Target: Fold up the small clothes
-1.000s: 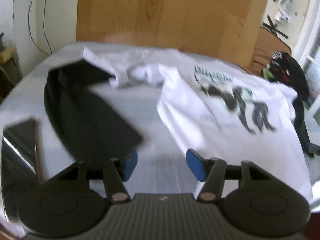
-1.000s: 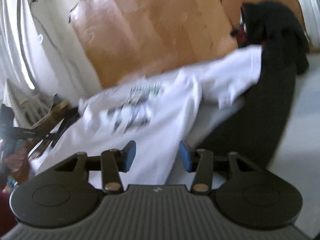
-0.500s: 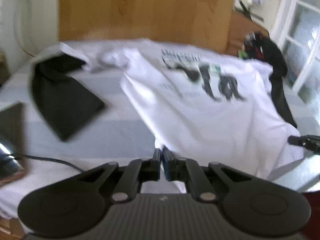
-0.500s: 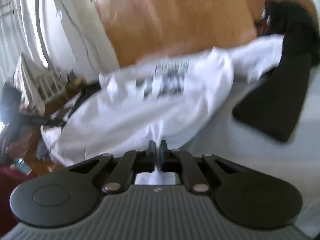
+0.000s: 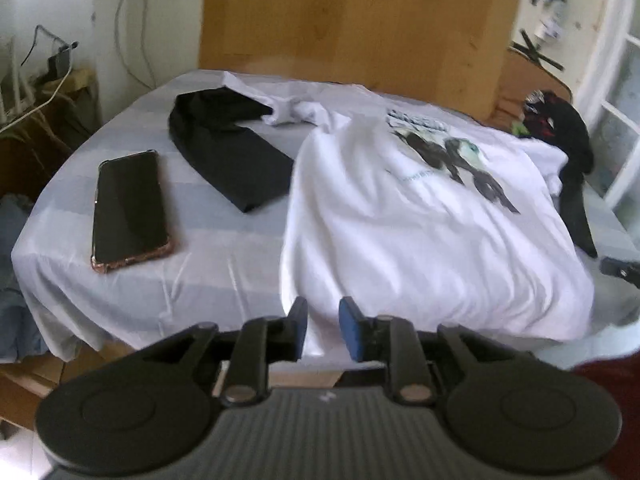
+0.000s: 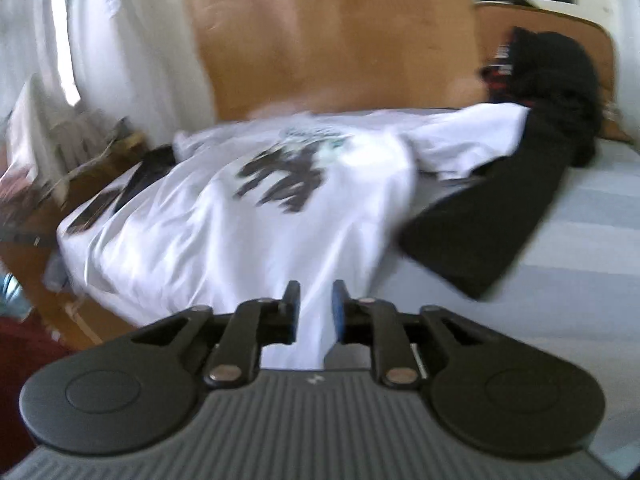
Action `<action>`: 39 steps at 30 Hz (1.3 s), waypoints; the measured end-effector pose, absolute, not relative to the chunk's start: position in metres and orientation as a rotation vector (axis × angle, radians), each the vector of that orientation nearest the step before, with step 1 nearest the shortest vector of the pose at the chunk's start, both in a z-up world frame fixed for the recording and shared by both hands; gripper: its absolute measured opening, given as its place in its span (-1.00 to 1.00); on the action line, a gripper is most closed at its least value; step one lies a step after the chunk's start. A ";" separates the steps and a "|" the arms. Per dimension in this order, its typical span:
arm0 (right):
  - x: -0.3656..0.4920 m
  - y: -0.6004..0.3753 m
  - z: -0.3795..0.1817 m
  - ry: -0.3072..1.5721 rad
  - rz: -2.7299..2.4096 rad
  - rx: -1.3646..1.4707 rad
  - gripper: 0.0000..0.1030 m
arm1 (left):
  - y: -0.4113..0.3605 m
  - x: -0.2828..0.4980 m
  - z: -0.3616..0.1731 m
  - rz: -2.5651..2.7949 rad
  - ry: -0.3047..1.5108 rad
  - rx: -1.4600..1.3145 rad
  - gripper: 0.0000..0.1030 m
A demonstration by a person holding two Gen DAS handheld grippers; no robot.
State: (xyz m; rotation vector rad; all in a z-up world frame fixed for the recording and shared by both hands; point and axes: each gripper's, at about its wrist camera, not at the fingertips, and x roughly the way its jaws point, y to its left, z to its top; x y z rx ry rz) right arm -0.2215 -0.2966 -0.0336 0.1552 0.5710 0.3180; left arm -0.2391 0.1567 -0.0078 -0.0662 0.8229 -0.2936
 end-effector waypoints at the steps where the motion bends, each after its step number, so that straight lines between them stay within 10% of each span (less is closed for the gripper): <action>1: -0.223 -0.302 -0.031 0.551 0.311 0.183 -0.33 | 0.159 -0.235 -0.003 -0.286 0.804 -0.073 -0.57; 5: -0.215 -0.312 -0.026 0.492 0.286 0.238 -0.21 | 0.156 -0.209 0.017 -0.266 0.699 -0.085 -0.15; 22: -0.090 -0.327 0.013 0.480 0.206 0.220 -0.19 | 0.084 -0.063 0.023 -0.320 0.672 0.127 0.12; 28: 0.065 -0.334 0.019 0.593 0.230 0.137 0.46 | 0.041 0.061 0.033 -0.323 0.659 0.239 0.64; 34: 0.165 -0.332 -0.027 0.789 0.146 0.041 0.46 | -0.002 0.179 -0.008 -0.290 0.761 0.292 0.64; 36: 0.169 -0.328 -0.036 0.826 0.173 0.024 0.16 | -0.012 0.200 -0.025 -0.298 0.785 0.325 0.24; 38: 0.156 -0.312 -0.038 0.790 0.141 -0.131 -0.81 | -0.024 0.212 -0.047 -0.317 0.860 0.397 -0.94; 39: 0.151 -0.307 -0.037 0.771 0.147 -0.171 -0.82 | -0.029 0.212 -0.054 -0.305 0.868 0.433 -0.94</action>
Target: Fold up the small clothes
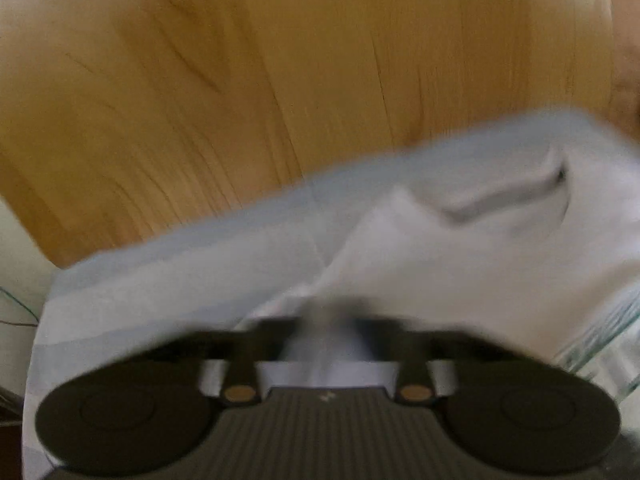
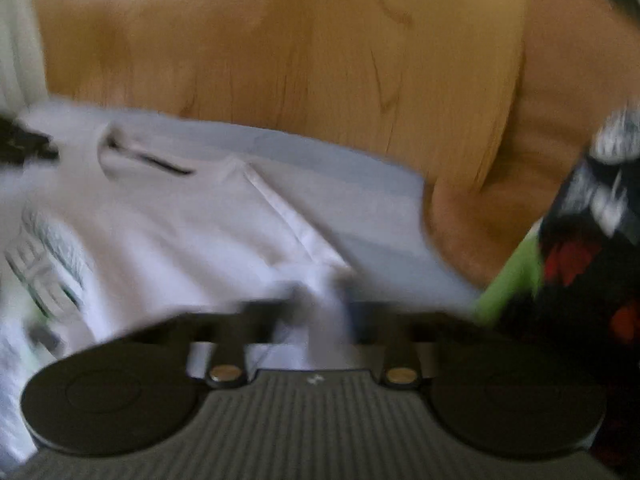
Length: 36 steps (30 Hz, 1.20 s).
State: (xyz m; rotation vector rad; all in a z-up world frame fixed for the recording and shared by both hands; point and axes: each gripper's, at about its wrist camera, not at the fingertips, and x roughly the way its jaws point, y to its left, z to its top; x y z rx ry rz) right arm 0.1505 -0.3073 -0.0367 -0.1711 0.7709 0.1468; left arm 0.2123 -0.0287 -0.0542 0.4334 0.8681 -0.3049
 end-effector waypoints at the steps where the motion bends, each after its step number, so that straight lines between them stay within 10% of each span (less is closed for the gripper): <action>1: 0.145 -0.306 -0.032 0.737 0.141 -0.183 -0.82 | -0.033 0.208 -0.055 -0.309 0.839 0.462 -0.94; 6: 0.135 -0.311 -0.007 0.435 -0.060 -0.223 -0.85 | -0.035 0.193 -0.024 -0.265 0.615 0.386 -0.94; 9: 0.156 -0.302 -0.054 0.615 -0.051 -0.262 -0.83 | -0.049 0.198 -0.042 -0.227 0.661 0.418 -0.93; 14: 0.144 -0.290 -0.048 0.561 0.056 -0.236 -0.09 | -0.060 0.179 -0.075 -0.216 0.655 0.605 -0.80; 21: 0.212 -0.277 -0.041 0.602 0.237 -0.084 0.34 | -0.057 0.204 -0.057 -0.196 0.701 0.518 -0.61; 23: 0.236 -0.269 -0.064 0.685 0.241 -0.079 0.12 | -0.057 0.202 -0.059 -0.188 0.724 0.522 -0.61; 26: 0.244 -0.269 -0.086 0.744 0.290 -0.014 -0.83 | -0.055 0.199 -0.063 -0.179 0.699 0.547 -0.61; 34: 0.263 -0.251 -0.109 0.668 0.140 -0.141 -0.78 | -0.066 0.207 -0.072 -0.117 0.666 0.600 -0.59; 36: 0.256 -0.246 -0.102 0.679 0.144 -0.162 -0.43 | -0.059 0.202 -0.060 -0.127 0.689 0.573 -0.53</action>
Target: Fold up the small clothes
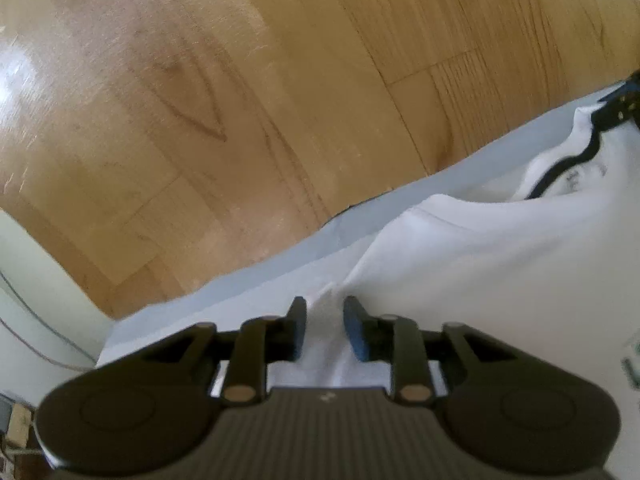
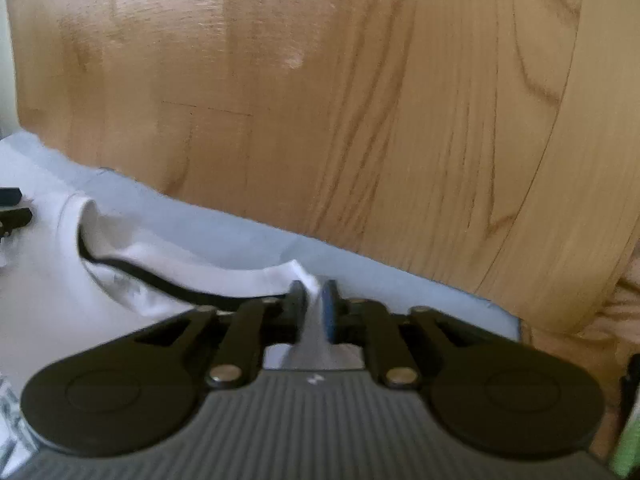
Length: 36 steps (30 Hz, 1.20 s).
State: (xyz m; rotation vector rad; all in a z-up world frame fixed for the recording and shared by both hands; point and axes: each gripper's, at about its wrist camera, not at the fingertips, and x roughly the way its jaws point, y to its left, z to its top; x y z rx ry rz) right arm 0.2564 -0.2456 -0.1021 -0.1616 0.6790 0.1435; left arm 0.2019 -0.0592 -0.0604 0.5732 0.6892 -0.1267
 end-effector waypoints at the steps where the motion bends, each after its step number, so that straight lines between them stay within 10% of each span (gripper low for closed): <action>1: 0.250 -0.246 -0.096 0.667 0.139 -0.147 -0.14 | -0.051 0.194 -0.048 -0.128 0.675 0.542 -0.53; 10: 0.134 -0.223 -0.051 0.632 0.401 0.062 -0.02 | 0.101 0.089 0.038 0.061 0.590 0.332 -0.04; 20: 0.048 -0.120 -0.082 0.631 0.692 0.012 -0.01 | 0.211 0.009 0.013 0.130 0.766 0.085 0.58; 23: 0.041 -0.109 -0.085 0.657 0.715 0.041 -0.01 | 0.206 0.007 0.000 0.080 0.797 0.084 0.50; 25: 0.043 -0.108 -0.095 0.659 0.695 0.045 -0.01 | 0.194 0.009 -0.010 0.074 0.836 0.133 -0.19; 26: 0.041 -0.109 -0.097 0.668 0.675 0.053 -0.01 | 0.191 0.016 -0.019 0.095 0.885 0.167 -0.97; 36: 0.050 -0.149 -0.099 0.690 0.703 0.420 0.00 | 0.227 0.055 0.093 0.231 0.742 -0.105 -0.94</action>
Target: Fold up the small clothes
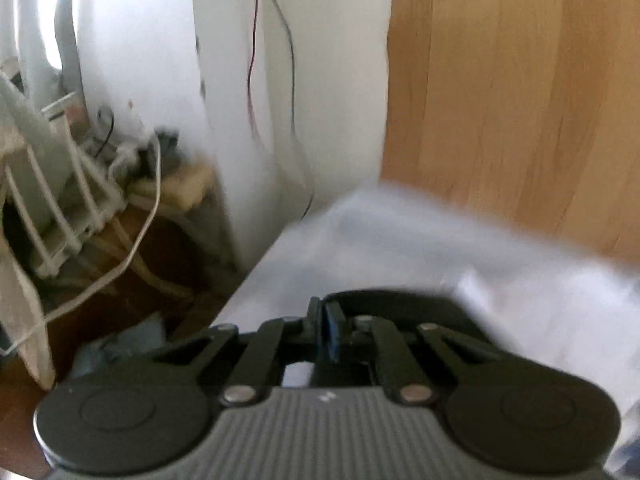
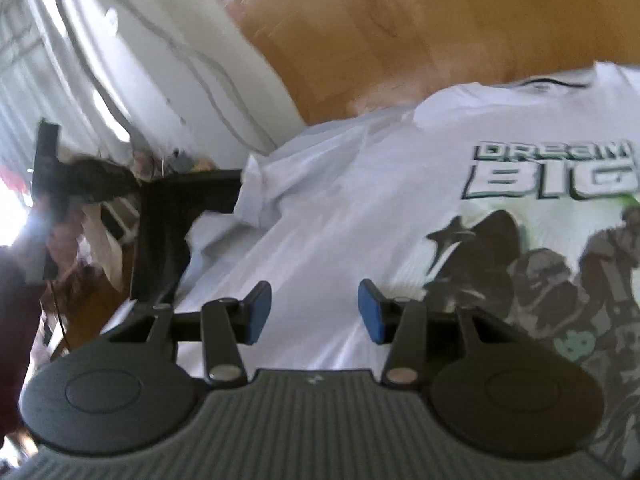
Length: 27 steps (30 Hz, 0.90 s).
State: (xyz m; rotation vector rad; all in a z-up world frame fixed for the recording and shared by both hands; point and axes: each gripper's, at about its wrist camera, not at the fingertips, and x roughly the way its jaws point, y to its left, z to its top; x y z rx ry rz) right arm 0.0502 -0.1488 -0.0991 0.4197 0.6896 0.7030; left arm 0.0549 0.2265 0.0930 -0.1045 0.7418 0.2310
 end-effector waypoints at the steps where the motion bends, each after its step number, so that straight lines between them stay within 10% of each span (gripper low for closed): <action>1: 0.053 -0.155 -0.100 0.692 0.706 0.468 0.01 | 0.216 0.060 0.114 0.194 0.718 -0.126 -0.94; 10: 0.062 -0.183 -0.109 0.734 0.707 0.718 -0.02 | -0.032 0.096 0.198 -0.261 0.625 0.116 -0.90; 14: 0.059 -0.182 -0.107 0.740 0.702 0.705 -0.02 | -0.129 0.104 0.181 -0.454 0.690 0.240 -0.17; 27: 0.054 -0.204 -0.098 0.712 0.659 0.739 0.01 | -0.036 0.112 0.107 -0.195 0.670 0.161 0.09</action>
